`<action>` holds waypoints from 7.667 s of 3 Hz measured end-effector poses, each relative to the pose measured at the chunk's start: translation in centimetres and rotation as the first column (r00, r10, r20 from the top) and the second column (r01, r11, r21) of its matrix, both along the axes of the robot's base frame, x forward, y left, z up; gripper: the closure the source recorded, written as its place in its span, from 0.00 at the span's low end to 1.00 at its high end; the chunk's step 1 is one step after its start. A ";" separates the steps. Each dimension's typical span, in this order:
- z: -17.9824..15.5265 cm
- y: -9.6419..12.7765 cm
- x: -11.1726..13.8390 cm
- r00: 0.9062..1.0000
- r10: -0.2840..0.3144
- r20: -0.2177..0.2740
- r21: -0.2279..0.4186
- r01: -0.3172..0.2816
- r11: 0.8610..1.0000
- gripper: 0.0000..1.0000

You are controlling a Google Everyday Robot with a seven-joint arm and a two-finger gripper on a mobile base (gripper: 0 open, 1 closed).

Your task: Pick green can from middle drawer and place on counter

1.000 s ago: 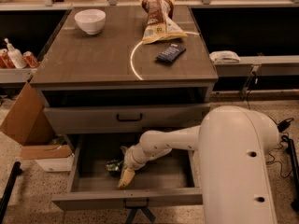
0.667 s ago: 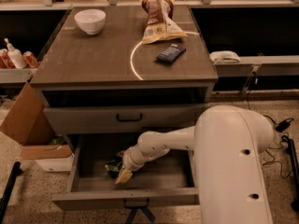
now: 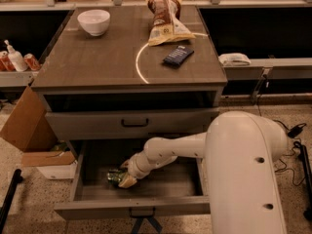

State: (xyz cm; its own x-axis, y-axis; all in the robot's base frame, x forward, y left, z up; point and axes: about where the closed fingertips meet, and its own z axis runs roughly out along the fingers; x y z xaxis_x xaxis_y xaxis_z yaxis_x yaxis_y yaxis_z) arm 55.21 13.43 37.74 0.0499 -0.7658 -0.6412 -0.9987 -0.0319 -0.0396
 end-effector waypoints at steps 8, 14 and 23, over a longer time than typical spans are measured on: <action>24.7 -14.7 -6.8 0.943 -0.038 0.331 0.104 0.003 0.995 1.00; 37.9 -20.3 -0.9 0.893 0.166 0.417 -0.099 -0.137 0.986 1.00; 50.8 -19.9 10.4 0.849 0.215 0.483 0.012 -0.252 0.968 1.00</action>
Offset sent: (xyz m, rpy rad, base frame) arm -0.0154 -0.0560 0.1153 0.3810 -0.0760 0.0867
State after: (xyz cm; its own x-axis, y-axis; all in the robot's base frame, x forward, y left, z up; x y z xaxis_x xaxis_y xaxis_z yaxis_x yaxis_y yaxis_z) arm 65.64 -6.49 88.53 0.5336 -0.6453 -0.5467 -0.8211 -0.2404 -0.5177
